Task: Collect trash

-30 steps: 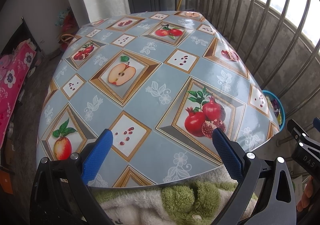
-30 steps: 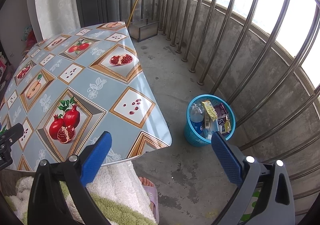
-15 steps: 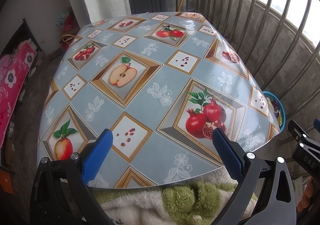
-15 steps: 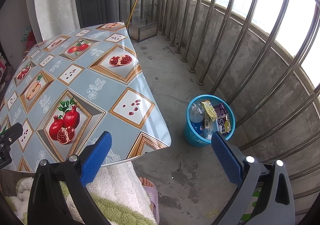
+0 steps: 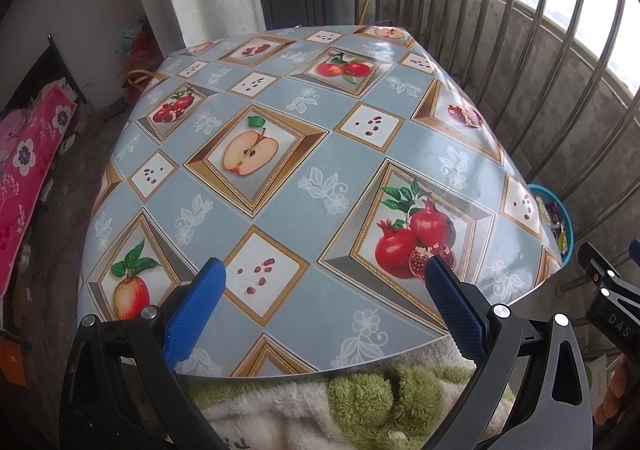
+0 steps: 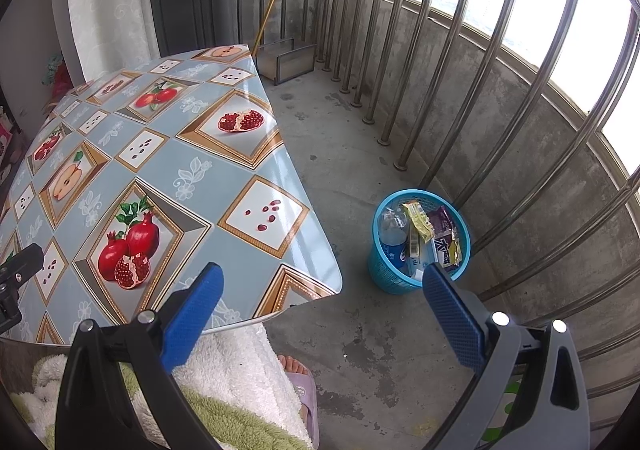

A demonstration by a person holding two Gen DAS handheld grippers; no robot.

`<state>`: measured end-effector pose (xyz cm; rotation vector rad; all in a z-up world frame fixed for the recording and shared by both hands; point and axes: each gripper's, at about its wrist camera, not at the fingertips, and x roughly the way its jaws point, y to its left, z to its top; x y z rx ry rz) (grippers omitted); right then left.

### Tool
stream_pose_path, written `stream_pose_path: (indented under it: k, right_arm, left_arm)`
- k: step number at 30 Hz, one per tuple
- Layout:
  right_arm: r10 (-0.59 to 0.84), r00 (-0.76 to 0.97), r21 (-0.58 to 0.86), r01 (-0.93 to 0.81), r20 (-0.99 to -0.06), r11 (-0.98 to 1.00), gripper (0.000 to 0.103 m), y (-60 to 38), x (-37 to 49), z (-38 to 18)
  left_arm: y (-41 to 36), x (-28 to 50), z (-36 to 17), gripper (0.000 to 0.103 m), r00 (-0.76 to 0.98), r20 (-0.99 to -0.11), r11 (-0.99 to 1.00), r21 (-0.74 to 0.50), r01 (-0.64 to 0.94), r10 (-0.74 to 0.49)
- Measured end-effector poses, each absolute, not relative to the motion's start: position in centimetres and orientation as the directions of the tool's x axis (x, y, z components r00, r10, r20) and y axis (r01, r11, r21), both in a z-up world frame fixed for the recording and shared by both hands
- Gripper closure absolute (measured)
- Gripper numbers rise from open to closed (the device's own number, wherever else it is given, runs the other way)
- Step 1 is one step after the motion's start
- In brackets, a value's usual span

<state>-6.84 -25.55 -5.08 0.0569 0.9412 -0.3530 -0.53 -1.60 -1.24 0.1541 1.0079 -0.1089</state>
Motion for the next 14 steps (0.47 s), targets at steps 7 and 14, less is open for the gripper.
stream_pose_path:
  k: [7,14]
  right_arm:
    - [-0.273,0.536,-0.105,0.323,-0.799,0.941,0.005,-25.5,-6.86,-5.08]
    - [-0.271,0.537,-0.103,0.322,-0.799,0.941,0.005,-25.54,-6.87,-5.1]
  left_arm:
    - [-1.53,-0.58,-1.27,0.008,0.532,-0.846,0.985,0.081,0.153,-0.013]
    - [-1.42,-0.68,-1.4,0.008,0.531,-0.847,0.986,0.09,0.142,0.001]
